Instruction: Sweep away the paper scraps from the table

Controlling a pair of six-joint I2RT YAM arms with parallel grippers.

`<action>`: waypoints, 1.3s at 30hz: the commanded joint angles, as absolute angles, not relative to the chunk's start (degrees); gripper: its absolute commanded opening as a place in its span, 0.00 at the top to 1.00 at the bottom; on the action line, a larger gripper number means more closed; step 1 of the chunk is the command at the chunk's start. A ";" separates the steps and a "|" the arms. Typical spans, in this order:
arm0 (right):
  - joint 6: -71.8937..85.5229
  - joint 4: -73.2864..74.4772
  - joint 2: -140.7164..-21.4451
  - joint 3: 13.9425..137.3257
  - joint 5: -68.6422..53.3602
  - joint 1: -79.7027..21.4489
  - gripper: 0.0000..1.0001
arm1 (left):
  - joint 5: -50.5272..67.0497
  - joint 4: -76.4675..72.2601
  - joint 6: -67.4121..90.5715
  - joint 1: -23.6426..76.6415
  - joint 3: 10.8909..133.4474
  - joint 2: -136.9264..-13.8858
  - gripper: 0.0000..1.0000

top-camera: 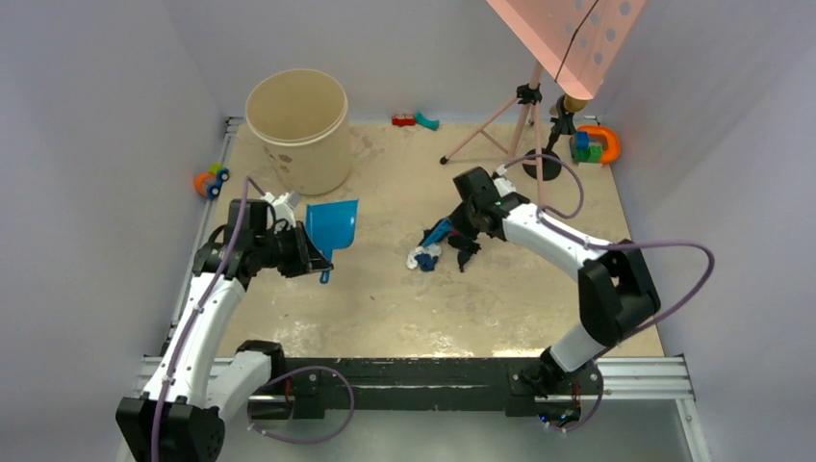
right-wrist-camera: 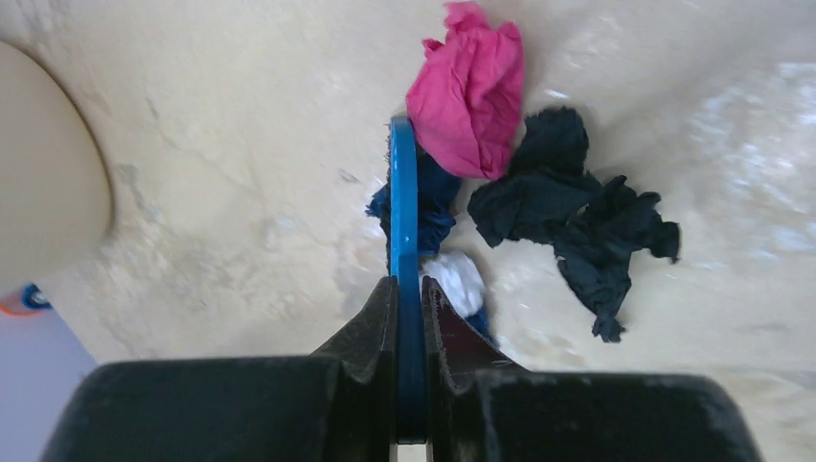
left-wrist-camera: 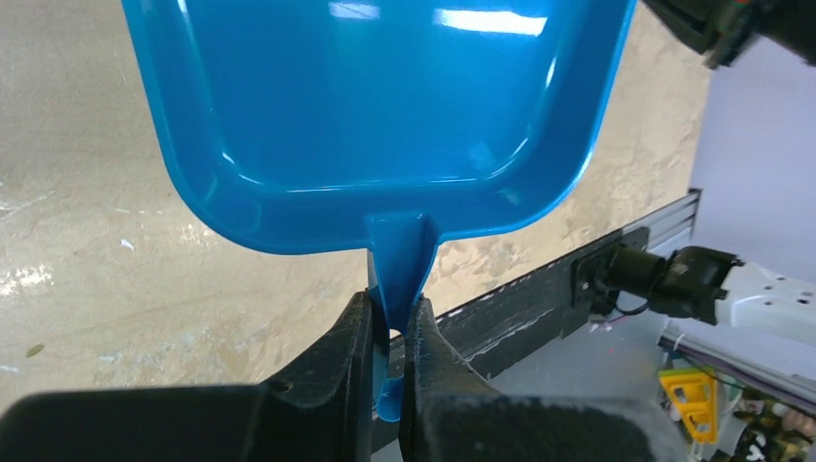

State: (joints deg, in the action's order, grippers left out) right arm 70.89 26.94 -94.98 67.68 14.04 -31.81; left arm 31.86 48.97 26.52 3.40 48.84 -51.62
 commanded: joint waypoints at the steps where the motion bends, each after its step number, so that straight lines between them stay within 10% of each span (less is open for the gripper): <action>1: 62.78 25.60 -86.09 60.10 14.38 -31.85 1.00 | 25.73 50.53 25.35 9.13 50.07 -54.39 1.00; 19: 28.33 47.98 -83.34 81.99 43.31 -31.69 1.00 | -3.68 70.69 20.54 43.72 64.38 -77.56 1.00; 30: -3.63 43.28 -100.55 86.57 32.45 -31.40 1.00 | -1.45 68.04 15.35 49.92 66.85 -90.49 1.00; 39: -13.63 42.07 -104.10 85.60 0.87 -31.85 1.00 | 1.56 65.26 12.61 49.93 71.45 -97.99 1.00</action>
State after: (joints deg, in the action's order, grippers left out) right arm -7.11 44.42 -105.49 85.60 18.31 -31.42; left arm -0.23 67.09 15.33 49.67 67.77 -95.74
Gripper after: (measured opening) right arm 0.081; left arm 0.124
